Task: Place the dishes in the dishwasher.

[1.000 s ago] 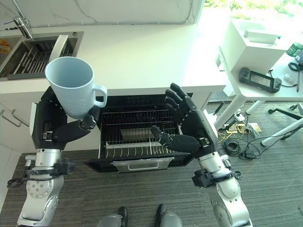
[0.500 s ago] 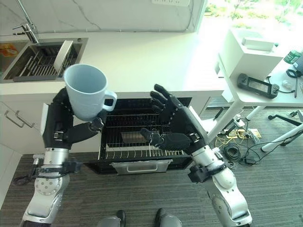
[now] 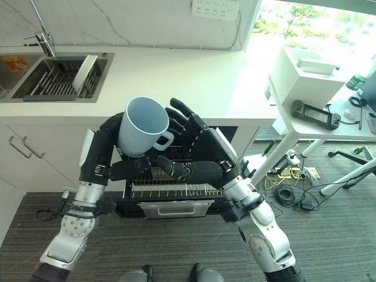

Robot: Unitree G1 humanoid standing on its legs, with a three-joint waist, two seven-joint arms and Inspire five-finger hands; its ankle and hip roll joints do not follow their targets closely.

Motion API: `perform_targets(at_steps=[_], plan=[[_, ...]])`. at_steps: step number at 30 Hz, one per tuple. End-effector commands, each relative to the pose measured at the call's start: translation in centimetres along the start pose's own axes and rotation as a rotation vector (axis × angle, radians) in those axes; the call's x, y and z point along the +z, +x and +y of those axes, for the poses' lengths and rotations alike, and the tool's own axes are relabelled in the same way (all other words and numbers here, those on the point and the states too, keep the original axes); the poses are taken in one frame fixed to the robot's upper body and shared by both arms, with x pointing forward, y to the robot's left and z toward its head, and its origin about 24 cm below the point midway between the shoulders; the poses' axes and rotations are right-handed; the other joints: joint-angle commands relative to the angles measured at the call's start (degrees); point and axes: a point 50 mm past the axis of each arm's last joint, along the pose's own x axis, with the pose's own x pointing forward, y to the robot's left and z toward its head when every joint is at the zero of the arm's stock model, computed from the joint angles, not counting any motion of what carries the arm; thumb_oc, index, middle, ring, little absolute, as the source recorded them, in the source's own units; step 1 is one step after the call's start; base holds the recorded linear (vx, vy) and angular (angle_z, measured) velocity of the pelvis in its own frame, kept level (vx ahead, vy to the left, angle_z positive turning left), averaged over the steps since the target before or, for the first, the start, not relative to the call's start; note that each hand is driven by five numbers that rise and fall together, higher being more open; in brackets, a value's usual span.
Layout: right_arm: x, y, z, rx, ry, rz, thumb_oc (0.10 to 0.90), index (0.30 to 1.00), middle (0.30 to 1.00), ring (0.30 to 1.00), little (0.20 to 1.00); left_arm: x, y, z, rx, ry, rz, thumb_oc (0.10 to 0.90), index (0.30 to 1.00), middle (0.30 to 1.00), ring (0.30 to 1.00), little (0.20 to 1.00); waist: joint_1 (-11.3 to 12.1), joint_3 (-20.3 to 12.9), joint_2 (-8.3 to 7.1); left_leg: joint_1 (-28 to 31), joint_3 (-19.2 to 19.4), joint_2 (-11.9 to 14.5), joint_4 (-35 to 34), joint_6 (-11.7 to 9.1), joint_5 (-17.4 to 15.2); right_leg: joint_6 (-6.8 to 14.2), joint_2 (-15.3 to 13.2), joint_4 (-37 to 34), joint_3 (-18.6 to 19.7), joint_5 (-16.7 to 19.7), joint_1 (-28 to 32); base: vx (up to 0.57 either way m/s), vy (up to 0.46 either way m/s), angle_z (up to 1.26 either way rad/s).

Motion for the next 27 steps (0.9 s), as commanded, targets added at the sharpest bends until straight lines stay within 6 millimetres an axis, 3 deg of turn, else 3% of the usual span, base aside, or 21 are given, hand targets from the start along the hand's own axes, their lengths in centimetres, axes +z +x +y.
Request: perform_targets(at_steps=[1, 27], plan=[[2.6, 1.6, 0.4, 0.031, 0.01, -0.186, 0.8, 0.9, 0.9, 0.9, 0.9, 4.4, 2.2, -0.2, -0.044, -0.018, -0.314, 0.4, 0.3, 0.3, 0.3, 0.3, 0.5, -5.3, 0.05, 3.8, 0.1, 5.1, -0.5, -3.3, -6.5, 10.2, -7.5, -3.4, 0.6, -1.3, 3.8, 0.0, 0.0, 0.0], [2.4, 2.5, 0.6, 0.003, -0.004, -0.193, 0.8, 0.9, 0.9, 0.9, 0.9, 5.1, 2.3, -1.8, -0.11, -0.067, -0.331, 0.4, 0.3, 0.3, 0.3, 0.3, 1.0, -5.6, 0.26, 3.9, -0.7, 4.7, -0.5, -3.2, -6.7, 9.7, -7.3, -3.4, 0.2, -1.8, 4.3, 0.0, 0.0, 0.0]])
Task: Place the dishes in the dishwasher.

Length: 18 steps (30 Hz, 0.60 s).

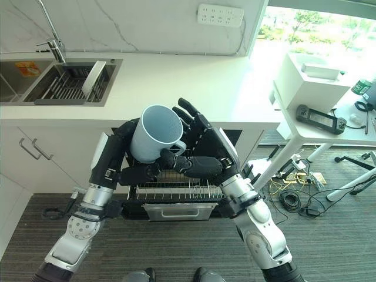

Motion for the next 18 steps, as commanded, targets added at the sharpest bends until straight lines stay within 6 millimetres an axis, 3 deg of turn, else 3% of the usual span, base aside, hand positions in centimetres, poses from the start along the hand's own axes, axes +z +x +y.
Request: perform_targets(at_steps=[1, 18], plan=[[3.3, 2.1, 1.5, 0.096, -0.008, -0.22, 0.8, 0.9, 0.9, 0.9, 0.9, 4.9, 2.6, -0.4, -0.034, -0.027, -0.318, 0.4, 0.3, 0.3, 0.3, 0.3, 0.7, -4.8, -0.69, 3.9, -0.2, 4.8, -0.7, -3.3, -6.5, 9.6, -7.1, -3.2, 0.7, -1.8, 3.4, 0.0, 0.0, 0.0], [3.7, 2.6, 2.9, 0.114, 0.012, -0.252, 0.8, 0.9, 0.9, 0.9, 0.9, 4.8, 2.5, -0.9, 0.089, 0.067, -0.34, 0.4, 0.3, 0.3, 0.3, 0.3, 0.4, -4.8, -0.76, 4.1, 0.0, 4.8, -0.7, -3.2, -6.7, 9.4, -6.7, -3.2, 1.5, -2.0, 3.5, 0.0, 0.0, 0.0]])
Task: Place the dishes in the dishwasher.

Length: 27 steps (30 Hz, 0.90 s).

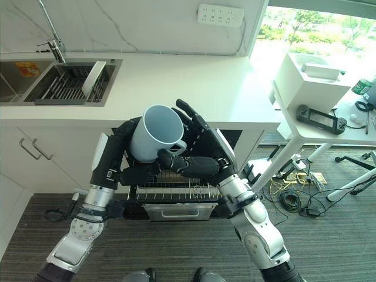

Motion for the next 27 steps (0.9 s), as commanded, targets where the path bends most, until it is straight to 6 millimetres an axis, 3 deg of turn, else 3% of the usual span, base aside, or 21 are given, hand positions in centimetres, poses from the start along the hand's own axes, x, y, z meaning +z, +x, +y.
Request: perform_targets(at_steps=[1, 23, 24, 25, 26, 27], plan=[[4.1, 2.2, 2.4, 0.116, 0.002, -0.267, 0.8, 0.9, 0.9, 0.9, 0.9, 4.6, 2.7, -0.2, 0.05, -0.021, -0.313, 0.4, 0.3, 0.3, 0.3, 0.3, 0.5, -4.8, -0.85, 4.1, 0.0, 4.8, -0.7, -3.2, -6.7, 9.4, -6.7, -3.1, 1.5, -2.0, 3.4, 0.0, 0.0, 0.0], [4.4, 2.9, 3.6, 0.143, 0.051, -0.292, 0.8, 0.9, 0.9, 0.9, 0.9, 4.4, 2.6, -2.2, -0.001, -0.016, -0.31, 0.4, 0.3, 0.3, 0.3, 0.3, 0.3, -4.5, -1.3, 4.3, 0.3, 4.8, -0.7, -3.0, -7.0, 9.4, -6.3, -3.1, 2.1, -2.2, 3.4, 0.0, 0.0, 0.0], [4.5, 2.9, 3.6, 0.137, 0.054, -0.297, 0.574, 0.561, 0.561, 0.561, 0.561, 4.4, 2.5, -2.2, -0.004, -0.019, -0.31, 0.4, 0.3, 0.3, 0.3, 0.3, 0.3, -4.6, -1.35, 4.3, 0.3, 4.7, -0.7, -2.9, -7.0, 9.4, -6.2, -3.1, 2.1, -2.2, 3.4, 0.0, 0.0, 0.0], [4.5, 2.9, 3.6, 0.134, 0.056, -0.297, 0.502, 0.453, 0.453, 0.453, 0.453, 4.4, 2.5, -2.2, -0.003, -0.022, -0.307, 0.4, 0.3, 0.3, 0.3, 0.3, 0.3, -4.6, -1.34, 4.3, 0.3, 4.7, -0.7, -2.9, -7.0, 9.4, -6.2, -3.1, 2.1, -2.2, 3.4, 0.0, 0.0, 0.0], [4.5, 2.8, 3.6, 0.131, 0.058, -0.298, 0.4, 0.3, 0.3, 0.3, 0.3, 4.3, 2.4, -2.3, -0.003, -0.022, -0.306, 0.4, 0.3, 0.3, 0.3, 0.3, 0.2, -4.6, -1.34, 4.4, 0.4, 4.8, -0.7, -2.9, -7.1, 9.4, -6.2, -3.1, 2.2, -2.2, 3.4, 0.0, 0.0, 0.0], [4.4, 2.8, 3.7, 0.129, 0.059, -0.298, 0.4, 0.3, 0.3, 0.3, 0.3, 4.4, 2.4, -2.3, -0.003, -0.023, -0.305, 0.4, 0.3, 0.3, 0.3, 0.3, 0.2, -4.6, -1.32, 4.4, 0.4, 4.8, -0.7, -2.9, -7.1, 9.4, -6.2, -3.1, 2.2, -2.2, 3.4, 0.0, 0.0, 0.0]])
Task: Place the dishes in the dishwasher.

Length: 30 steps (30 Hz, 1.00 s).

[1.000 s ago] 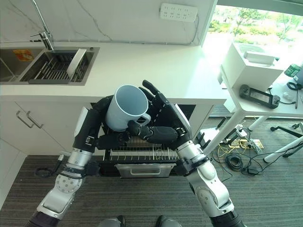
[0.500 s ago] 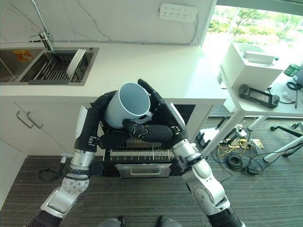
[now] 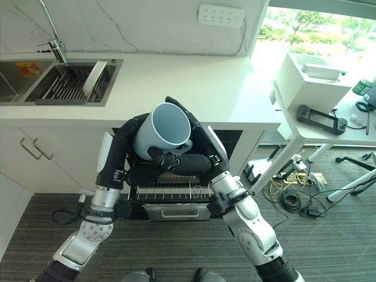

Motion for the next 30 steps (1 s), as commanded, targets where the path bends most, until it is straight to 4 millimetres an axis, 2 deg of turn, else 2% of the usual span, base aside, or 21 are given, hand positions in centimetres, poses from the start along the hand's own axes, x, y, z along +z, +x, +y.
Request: perform_targets(at_steps=[1, 17, 18, 19, 26, 30], plan=[[4.5, 1.8, 2.6, 0.105, 0.065, -0.304, 0.4, 0.3, 0.3, 0.3, 0.3, 3.8, 2.3, -1.0, -0.019, -0.062, -0.254, 0.4, 0.3, 0.3, 0.3, 0.3, 0.2, -4.5, -1.28, 4.3, 0.4, 4.8, -0.7, -2.9, -7.0, 9.4, -6.2, -3.2, 2.1, -2.2, 3.4, 0.0, 0.0, 0.0], [5.2, 1.3, 1.8, -0.005, -0.008, -0.375, 0.4, 0.3, 0.3, 0.3, 0.3, 3.2, 2.0, -0.8, -0.007, -0.087, -0.201, 0.4, 0.3, 0.3, 0.3, 0.3, 0.0, -4.2, -0.83, 4.4, 0.6, 4.7, -0.7, -2.8, -7.0, 9.2, -6.3, -3.2, 2.2, -2.2, 3.5, 0.0, 0.0, 0.0], [5.4, 1.2, 1.7, -0.019, -0.017, -0.389, 0.4, 0.3, 0.3, 0.3, 0.3, 3.0, 1.9, -0.7, 0.003, -0.086, -0.185, 0.493, 0.439, 0.439, 0.439, 0.439, 0.0, -4.2, -0.75, 4.4, 0.6, 4.7, -0.7, -2.8, -7.1, 9.2, -6.3, -3.2, 2.3, -2.2, 3.5, 0.0, 0.0, 0.0], [5.5, 1.0, 1.5, -0.03, -0.023, -0.4, 0.4, 0.3, 0.3, 0.3, 0.3, 2.7, 1.8, -0.5, 0.014, -0.084, -0.165, 0.8, 0.9, 0.9, 0.9, 0.9, 0.0, -4.1, -0.68, 4.4, 0.6, 4.7, -0.7, -2.8, -7.1, 9.2, -6.3, -3.2, 2.3, -2.2, 3.5, 0.0, 0.0, 0.0], [6.5, -0.3, 0.0, -0.114, -0.057, -0.469, 0.4, 0.3, 0.3, 0.3, 0.3, 0.2, 0.5, 1.3, 0.098, -0.008, -0.012, 0.8, 0.9, 0.9, 0.9, 0.9, 0.0, -4.0, -0.43, 4.6, 0.7, 4.7, -0.7, -2.7, -7.1, 9.0, -6.3, -3.2, 2.4, -2.3, 3.6, 0.0, 0.0, 0.0], [7.4, -1.5, -1.2, -0.172, -0.099, -0.515, 0.4, 0.3, 0.3, 0.3, 0.3, -2.2, -1.4, 3.7, 0.186, 0.106, 0.126, 0.8, 0.9, 0.9, 0.9, 0.9, 0.1, -3.8, -0.21, 4.6, 1.0, 4.9, -0.7, -2.9, -6.9, 8.8, -6.2, -3.2, 2.5, -2.3, 3.5, 0.0, 0.005, -0.01]])
